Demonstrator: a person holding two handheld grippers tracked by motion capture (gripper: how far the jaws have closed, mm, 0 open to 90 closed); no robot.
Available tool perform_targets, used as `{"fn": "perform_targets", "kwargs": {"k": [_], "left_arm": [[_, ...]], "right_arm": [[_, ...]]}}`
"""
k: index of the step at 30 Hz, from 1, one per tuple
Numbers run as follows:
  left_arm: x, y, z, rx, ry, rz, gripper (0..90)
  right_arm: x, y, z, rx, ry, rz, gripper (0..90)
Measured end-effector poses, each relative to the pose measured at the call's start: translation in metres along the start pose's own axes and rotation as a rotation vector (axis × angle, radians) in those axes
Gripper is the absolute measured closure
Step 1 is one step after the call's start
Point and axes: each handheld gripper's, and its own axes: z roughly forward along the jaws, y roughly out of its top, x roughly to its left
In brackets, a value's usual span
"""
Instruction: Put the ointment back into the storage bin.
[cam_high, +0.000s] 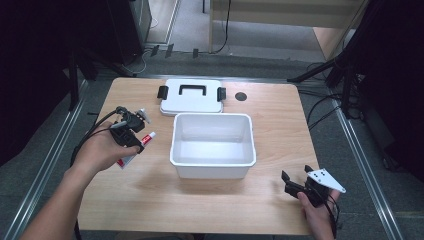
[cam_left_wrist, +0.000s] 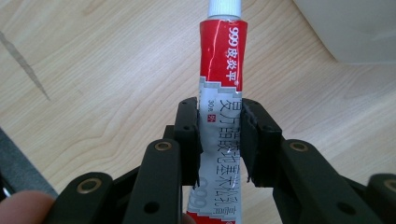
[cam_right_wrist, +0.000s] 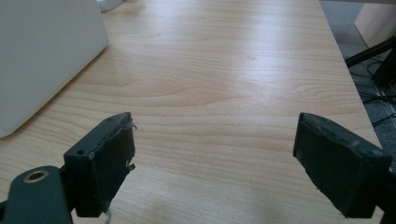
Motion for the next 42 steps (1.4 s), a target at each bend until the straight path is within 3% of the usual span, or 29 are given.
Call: {"fn": "perform_targets", "kwargs": {"k": [18,27,35,42], "left_arm": [[-0.002,0.021,-0.047,-0.036,-0.005,0.034,71.0],[-0.004,0.032,-0.057,-0.047,-0.016,0.046,71.1],[-0.016,0.047,-0.066,-0.059,-0.027,0.076,71.1],[-0.026,0.062,-0.064,-0.068,-0.045,0.092,71.1]], "right_arm": [[0.000,0.000,0.000,0.000,0.003,0.002,12.7],[-0.001,0.000,0.000,0.002,0.005,0.003,12.7],[-0.001,0.000,0.000,0.003,0.005,0.002,12.7],[-0.001,0.000,0.000,0.002,0.007,0.004,12.8]]}}
